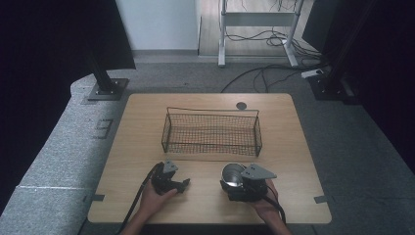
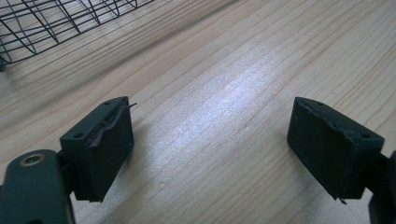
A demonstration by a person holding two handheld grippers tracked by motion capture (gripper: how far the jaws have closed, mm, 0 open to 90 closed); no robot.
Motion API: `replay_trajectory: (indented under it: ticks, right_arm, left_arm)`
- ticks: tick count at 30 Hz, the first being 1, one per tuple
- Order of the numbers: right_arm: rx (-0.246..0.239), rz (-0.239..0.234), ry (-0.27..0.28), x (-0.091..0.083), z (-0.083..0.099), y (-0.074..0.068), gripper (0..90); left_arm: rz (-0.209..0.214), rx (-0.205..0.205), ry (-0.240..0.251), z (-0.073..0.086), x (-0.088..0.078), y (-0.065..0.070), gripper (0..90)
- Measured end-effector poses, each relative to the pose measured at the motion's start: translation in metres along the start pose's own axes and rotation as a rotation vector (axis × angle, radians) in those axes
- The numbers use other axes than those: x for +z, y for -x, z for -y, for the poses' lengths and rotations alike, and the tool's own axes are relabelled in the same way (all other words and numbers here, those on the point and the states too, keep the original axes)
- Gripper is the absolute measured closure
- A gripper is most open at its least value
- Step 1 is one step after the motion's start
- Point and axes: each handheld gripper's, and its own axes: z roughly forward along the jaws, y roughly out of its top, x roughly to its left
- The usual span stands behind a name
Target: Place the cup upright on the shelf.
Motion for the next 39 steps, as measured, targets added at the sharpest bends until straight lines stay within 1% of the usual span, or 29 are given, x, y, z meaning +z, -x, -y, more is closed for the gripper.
replay_trajectory:
  ticks: [1, 2, 7, 8, 11, 12, 18, 21, 30, 39]
  right_arm:
    - [-0.004, 0.001, 0.005, -0.001, -0.002, 0.0, 14.5]
    - [-0.023, 0.0, 0.021, -0.002, -0.006, -0.001, 14.5]
    - [-0.039, -0.008, 0.031, -0.004, -0.014, 0.0, 14.5]
    - [-0.044, -0.006, 0.034, -0.005, -0.018, 0.001, 14.5]
    - [-0.041, -0.006, 0.039, -0.005, -0.021, 0.003, 14.5]
    - [-0.033, -0.008, 0.05, -0.006, -0.025, 0.005, 14.5]
    - [-0.025, -0.005, 0.059, -0.005, -0.031, 0.009, 14.5]
    - [-0.034, -0.013, 0.056, -0.002, -0.034, 0.009, 14.5]
    - [-0.034, -0.03, 0.057, 0.003, -0.04, 0.011, 14.5]
    - [-0.036, -0.031, 0.06, 0.004, -0.049, 0.017, 14.6]
  left_arm:
    - [0.0, 0.0, 0.0, 0.0, 0.0, 0.0, 14.4]
    - [-0.001, 0.0, 0.0, 0.0, 0.0, 0.0, 14.4]
    - [-0.001, -0.001, 0.0, 0.0, 0.0, 0.0, 14.4]
    - [-0.001, -0.001, 0.0, 0.0, 0.0, 0.0, 14.4]
    - [-0.001, 0.0, 0.0, 0.0, 0.0, 0.0, 14.4]
    - [0.0, 0.0, 0.0, 0.0, 0.0, 0.0, 14.4]
    - [-0.001, -0.001, 0.001, 0.0, 0.0, 0.0, 14.4]
    - [0.0, 0.001, 0.0, 0.0, 0.0, 0.0, 14.4]
    - [-0.001, 0.0, 0.0, 0.0, 0.0, 0.0, 14.4]
    - [0.0, 0.0, 0.0, 0.0, 0.0, 0.0, 14.4]
